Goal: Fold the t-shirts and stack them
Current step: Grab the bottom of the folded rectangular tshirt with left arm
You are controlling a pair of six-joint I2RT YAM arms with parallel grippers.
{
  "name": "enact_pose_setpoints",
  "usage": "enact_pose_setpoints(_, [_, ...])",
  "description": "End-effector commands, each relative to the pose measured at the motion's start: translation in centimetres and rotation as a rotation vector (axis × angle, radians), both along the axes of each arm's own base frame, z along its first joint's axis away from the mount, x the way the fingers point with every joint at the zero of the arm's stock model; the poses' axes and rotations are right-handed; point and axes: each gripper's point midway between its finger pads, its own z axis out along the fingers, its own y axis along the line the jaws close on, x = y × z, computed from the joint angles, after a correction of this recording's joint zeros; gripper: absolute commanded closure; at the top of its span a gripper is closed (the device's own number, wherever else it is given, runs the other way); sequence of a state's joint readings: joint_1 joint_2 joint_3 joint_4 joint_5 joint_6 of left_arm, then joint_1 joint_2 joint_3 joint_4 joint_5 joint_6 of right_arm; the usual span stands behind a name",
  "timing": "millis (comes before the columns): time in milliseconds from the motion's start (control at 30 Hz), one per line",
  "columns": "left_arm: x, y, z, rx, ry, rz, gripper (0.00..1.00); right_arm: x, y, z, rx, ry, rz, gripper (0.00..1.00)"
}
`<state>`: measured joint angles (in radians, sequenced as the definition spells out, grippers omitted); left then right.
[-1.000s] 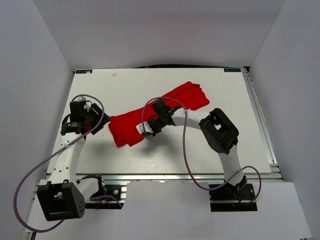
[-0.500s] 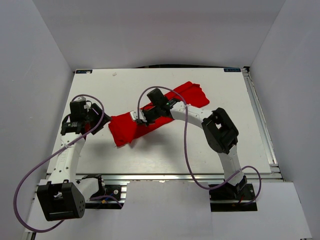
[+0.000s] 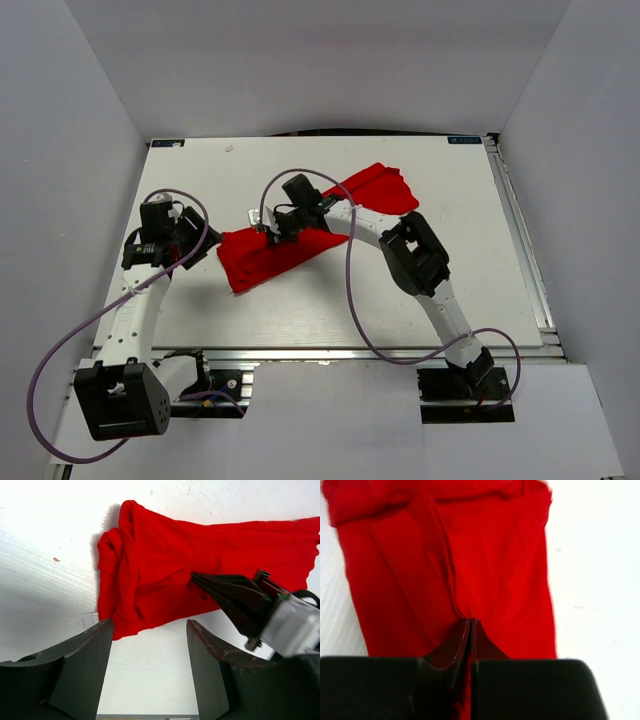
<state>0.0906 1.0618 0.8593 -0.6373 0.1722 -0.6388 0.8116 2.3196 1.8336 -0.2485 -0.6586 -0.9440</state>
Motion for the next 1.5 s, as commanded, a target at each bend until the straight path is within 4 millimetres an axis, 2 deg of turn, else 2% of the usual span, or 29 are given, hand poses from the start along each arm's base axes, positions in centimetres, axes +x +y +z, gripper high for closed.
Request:
enact_pose_setpoints(0, [0.4,0.0,1.3,-0.004,-0.033,-0.009,0.29,2.1,0.4,1.2,0.019,-0.009,-0.077,0.96])
enact_pose_setpoints(233, [0.5,-1.4,2.1,-0.051,-0.082,-0.084,0.29,4.2,-0.1,0.8,0.016,-0.012,-0.166,0.96])
enact_pose_setpoints(400, [0.4,-3.1,1.7,-0.126,-0.093,-0.159,0.30,4.9,-0.1,2.2,0.055,0.002,-0.200,0.95])
enact_pose_setpoints(467, [0.2,-3.7,1.2,-0.154,-0.093,-0.184,0.31,5.5,-0.2,2.8,0.068,0.005,-0.226,0.92])
enact_pose_setpoints(533, [-0.1,-4.1,0.5,-0.177,-0.080,-0.196,0.31,6.1,-0.3,3.4,0.083,-0.003,-0.250,0.72])
enact_pose_setpoints(600, [-0.2,-4.3,0.3,-0.183,-0.076,-0.203,0.32,6.7,-0.5,4.0,0.099,-0.005,-0.279,0.62])
enact_pose_setpoints(733, [-0.5,-4.5,-0.3,-0.194,-0.068,-0.209,0.32,7.2,-1.1,5.8,0.129,-0.008,-0.303,0.57])
enact_pose_setpoints(900, [-0.6,-5.0,-0.7,-0.214,-0.068,-0.233,0.33,7.6,-2.2,8.4,0.169,-0.016,-0.314,0.57])
enact_pose_setpoints(1033, [-0.4,-5.2,-0.9,-0.229,-0.071,-0.243,0.33,7.5,-2.8,9.6,0.185,-0.024,-0.310,0.57])
enact_pose_setpoints(1133, [-0.3,-5.3,-1.1,-0.236,-0.069,-0.249,0.34,6.3,-2.8,9.8,0.193,-0.001,-0.258,0.58])
enact_pose_setpoints(1200, [-0.3,-5.4,-1.3,-0.239,-0.065,-0.250,0.34,4.9,-3.0,9.7,0.182,0.043,-0.213,0.61])
enact_pose_setpoints(1233, [-0.3,-5.3,-1.2,-0.238,-0.067,-0.250,0.34,3.4,-2.8,9.8,0.191,0.081,-0.149,0.63])
enact_pose_setpoints(1333, [-0.2,-5.4,-1.4,-0.245,-0.065,-0.255,0.34,1.0,-2.9,8.4,0.152,0.133,-0.069,0.72])
enact_pose_setpoints(1400, [-0.1,-5.6,-1.7,-0.251,-0.061,-0.259,0.34,0.1,-3.1,7.0,0.115,0.151,-0.038,0.77])
enact_pose_setpoints(1467, [0.0,-5.7,-2.1,-0.260,-0.057,-0.264,0.34,-0.3,-3.1,6.4,0.099,0.164,-0.023,0.79])
